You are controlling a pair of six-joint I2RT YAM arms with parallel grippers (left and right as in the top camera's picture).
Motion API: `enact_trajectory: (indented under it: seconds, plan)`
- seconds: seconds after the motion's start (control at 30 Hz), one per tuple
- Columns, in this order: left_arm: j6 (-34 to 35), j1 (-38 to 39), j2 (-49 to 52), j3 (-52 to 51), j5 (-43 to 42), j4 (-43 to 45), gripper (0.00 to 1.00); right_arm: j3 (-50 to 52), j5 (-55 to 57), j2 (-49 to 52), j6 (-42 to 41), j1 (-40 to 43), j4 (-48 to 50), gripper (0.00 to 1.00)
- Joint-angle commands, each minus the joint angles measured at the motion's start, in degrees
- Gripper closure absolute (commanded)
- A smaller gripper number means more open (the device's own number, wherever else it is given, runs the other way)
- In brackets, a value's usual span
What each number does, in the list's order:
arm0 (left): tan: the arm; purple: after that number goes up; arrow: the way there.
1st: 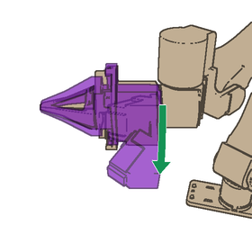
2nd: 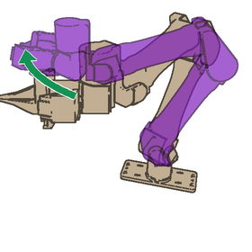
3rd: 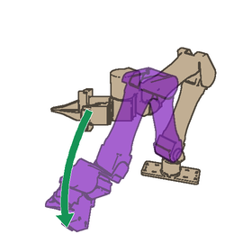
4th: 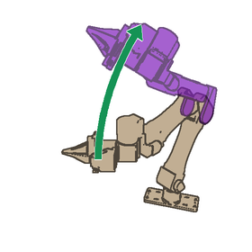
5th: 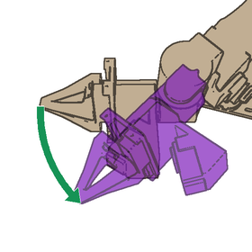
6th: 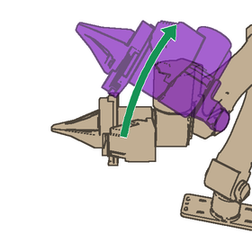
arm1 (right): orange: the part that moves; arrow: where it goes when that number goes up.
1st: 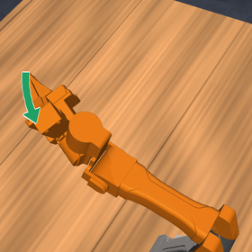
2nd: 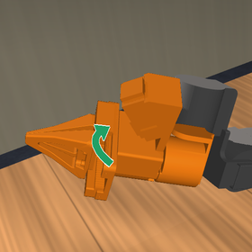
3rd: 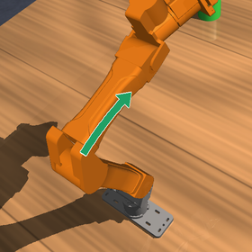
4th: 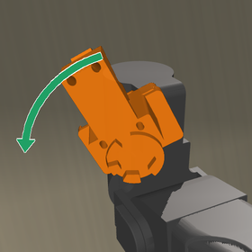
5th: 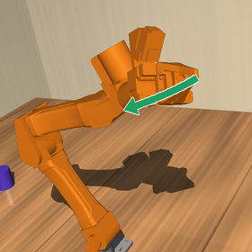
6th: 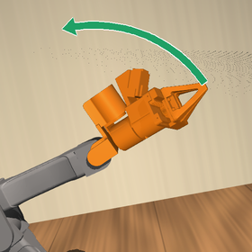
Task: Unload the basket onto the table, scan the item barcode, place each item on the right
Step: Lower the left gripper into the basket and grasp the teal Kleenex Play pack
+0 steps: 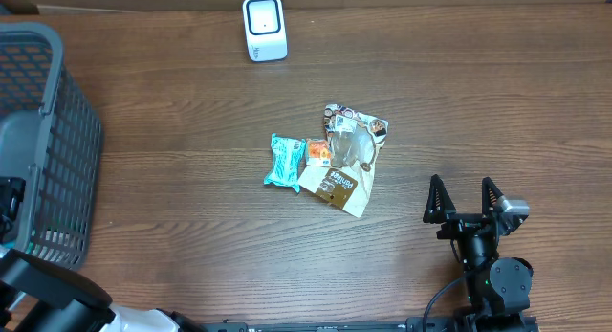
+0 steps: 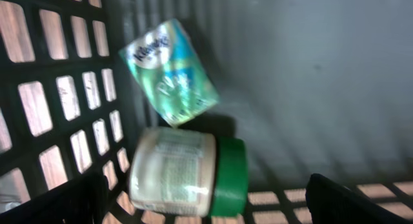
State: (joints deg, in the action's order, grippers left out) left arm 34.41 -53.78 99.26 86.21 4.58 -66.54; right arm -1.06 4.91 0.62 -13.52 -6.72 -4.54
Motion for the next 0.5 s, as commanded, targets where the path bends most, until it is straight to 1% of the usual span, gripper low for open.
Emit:
enact_trajectory:
  seconds: [0.0, 0.2, 0.47]
  plan:
    - [0.50, -0.31, 2.36, -0.68, 4.59, 0.50, 0.00, 0.61, 0.13, -0.46, 0.09, 0.37, 0.24, 0.00]
    - [0.50, -0.31, 6.16, -0.68, 5.25, 0.42, 0.01, 0.61, 0.13, -0.46, 0.09, 0.37, 0.24, 0.00]
    - [0.55, -0.31, 7.34, -0.68, 7.87, 0.96, 0.01, 0.61, 0.13, -0.46, 0.09, 0.37, 0.24, 0.00]
